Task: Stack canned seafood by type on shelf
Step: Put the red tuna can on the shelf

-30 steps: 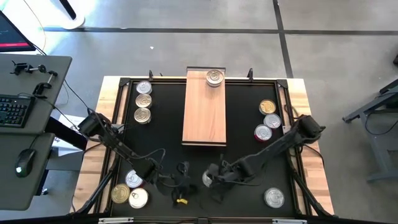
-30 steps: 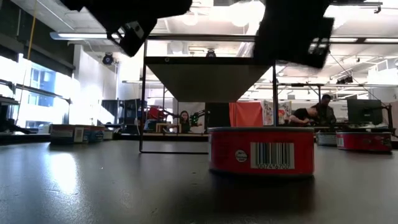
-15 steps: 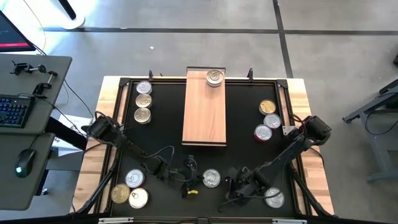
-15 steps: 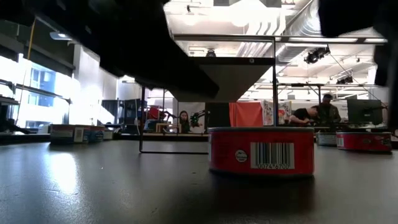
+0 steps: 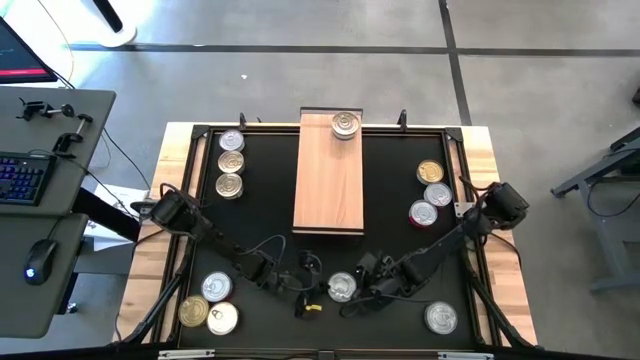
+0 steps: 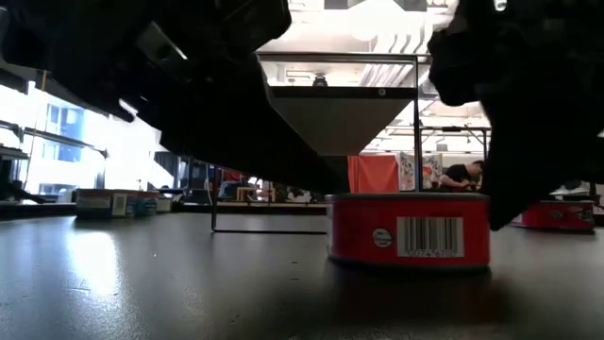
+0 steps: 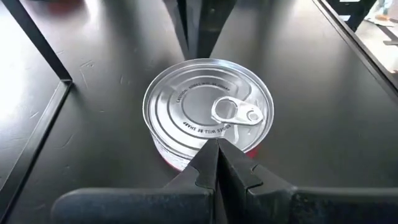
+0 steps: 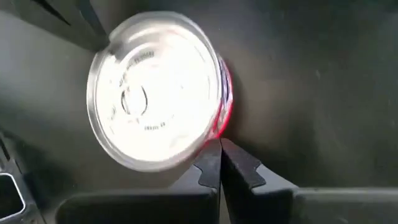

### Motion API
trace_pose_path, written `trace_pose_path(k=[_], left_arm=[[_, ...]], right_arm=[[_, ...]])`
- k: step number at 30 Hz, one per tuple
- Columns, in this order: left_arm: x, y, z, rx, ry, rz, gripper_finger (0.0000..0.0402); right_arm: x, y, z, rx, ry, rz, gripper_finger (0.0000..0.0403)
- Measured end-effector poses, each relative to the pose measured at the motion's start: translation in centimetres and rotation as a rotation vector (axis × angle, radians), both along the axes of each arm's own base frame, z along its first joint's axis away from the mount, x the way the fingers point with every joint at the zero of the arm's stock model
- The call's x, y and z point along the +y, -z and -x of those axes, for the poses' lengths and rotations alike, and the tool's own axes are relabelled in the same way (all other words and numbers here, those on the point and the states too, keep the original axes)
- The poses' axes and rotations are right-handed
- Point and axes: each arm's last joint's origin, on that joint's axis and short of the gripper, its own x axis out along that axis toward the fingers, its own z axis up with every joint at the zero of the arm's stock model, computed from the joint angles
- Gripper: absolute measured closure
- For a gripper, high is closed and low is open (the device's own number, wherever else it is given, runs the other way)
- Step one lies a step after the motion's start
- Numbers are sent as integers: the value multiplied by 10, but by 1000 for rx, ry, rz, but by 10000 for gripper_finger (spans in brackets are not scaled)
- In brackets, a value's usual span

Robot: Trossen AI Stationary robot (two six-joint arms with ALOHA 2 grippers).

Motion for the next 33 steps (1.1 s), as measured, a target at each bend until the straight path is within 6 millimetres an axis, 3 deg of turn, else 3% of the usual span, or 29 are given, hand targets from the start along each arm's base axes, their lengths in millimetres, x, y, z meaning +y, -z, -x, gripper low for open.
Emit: trace_pose_path(k=[9,24,33], left_arm=[[0,2,0,11,-1,4,402],[-5,10,8,70,21,-40,402],[-5,11,9,81,21,-46,401]], right_arm=[[-3,-3,-7,-20,6,-16,403],[22,-48,-27,-193,-30,-55,403],[18,-51,-32,-213,-4,-40,403]])
